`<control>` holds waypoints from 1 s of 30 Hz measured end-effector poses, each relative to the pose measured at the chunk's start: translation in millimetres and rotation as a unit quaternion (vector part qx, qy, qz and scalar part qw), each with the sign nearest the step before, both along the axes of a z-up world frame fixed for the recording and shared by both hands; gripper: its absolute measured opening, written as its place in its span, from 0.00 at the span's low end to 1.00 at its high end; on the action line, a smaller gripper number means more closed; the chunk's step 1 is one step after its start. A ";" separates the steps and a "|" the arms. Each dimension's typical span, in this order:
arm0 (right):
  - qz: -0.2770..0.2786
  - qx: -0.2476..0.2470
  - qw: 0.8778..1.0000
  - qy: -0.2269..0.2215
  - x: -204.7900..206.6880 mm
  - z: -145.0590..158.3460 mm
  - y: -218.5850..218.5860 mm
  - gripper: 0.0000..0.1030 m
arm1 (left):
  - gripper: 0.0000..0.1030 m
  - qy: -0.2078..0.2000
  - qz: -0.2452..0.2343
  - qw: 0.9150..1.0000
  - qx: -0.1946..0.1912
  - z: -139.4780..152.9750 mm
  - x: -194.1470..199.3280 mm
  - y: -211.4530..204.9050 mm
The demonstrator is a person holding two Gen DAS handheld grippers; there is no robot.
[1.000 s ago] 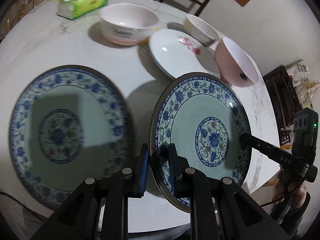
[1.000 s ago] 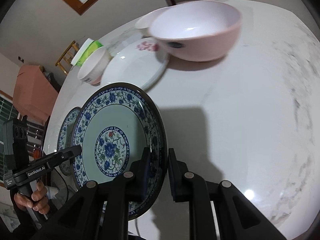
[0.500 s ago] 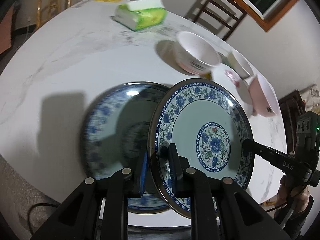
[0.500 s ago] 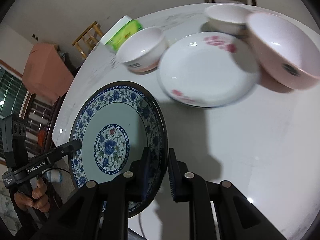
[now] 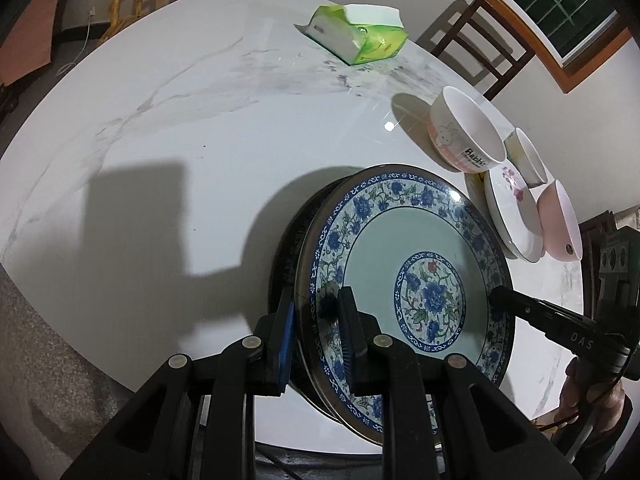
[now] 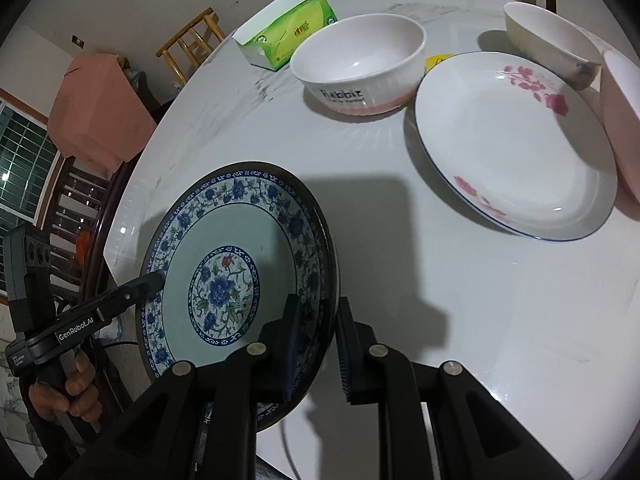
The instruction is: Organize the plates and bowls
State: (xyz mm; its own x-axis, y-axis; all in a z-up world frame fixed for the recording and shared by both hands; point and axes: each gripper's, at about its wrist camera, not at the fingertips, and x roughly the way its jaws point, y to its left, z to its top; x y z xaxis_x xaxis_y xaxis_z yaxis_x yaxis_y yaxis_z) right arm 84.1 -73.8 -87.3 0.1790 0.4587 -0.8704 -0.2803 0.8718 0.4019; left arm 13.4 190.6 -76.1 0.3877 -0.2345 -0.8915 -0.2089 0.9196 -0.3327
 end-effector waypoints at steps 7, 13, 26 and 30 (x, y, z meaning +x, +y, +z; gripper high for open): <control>0.004 -0.010 1.000 0.000 1.9 -1.0 9.2 0.18 | 0.17 0.003 0.000 1.000 -0.004 -7.2 0.2 7.4; 0.005 -0.035 0.999 -0.009 2.9 -1.5 11.1 0.20 | 0.17 0.002 -0.005 1.000 -0.007 -8.6 1.3 8.1; 0.003 -0.028 1.000 0.008 5.4 -11.9 11.7 0.20 | 0.16 0.006 0.005 1.000 -0.003 -11.7 1.7 11.2; 0.009 -0.033 0.999 0.002 4.5 -9.1 11.7 0.20 | 0.16 -0.003 0.012 1.000 0.006 -6.9 1.1 15.3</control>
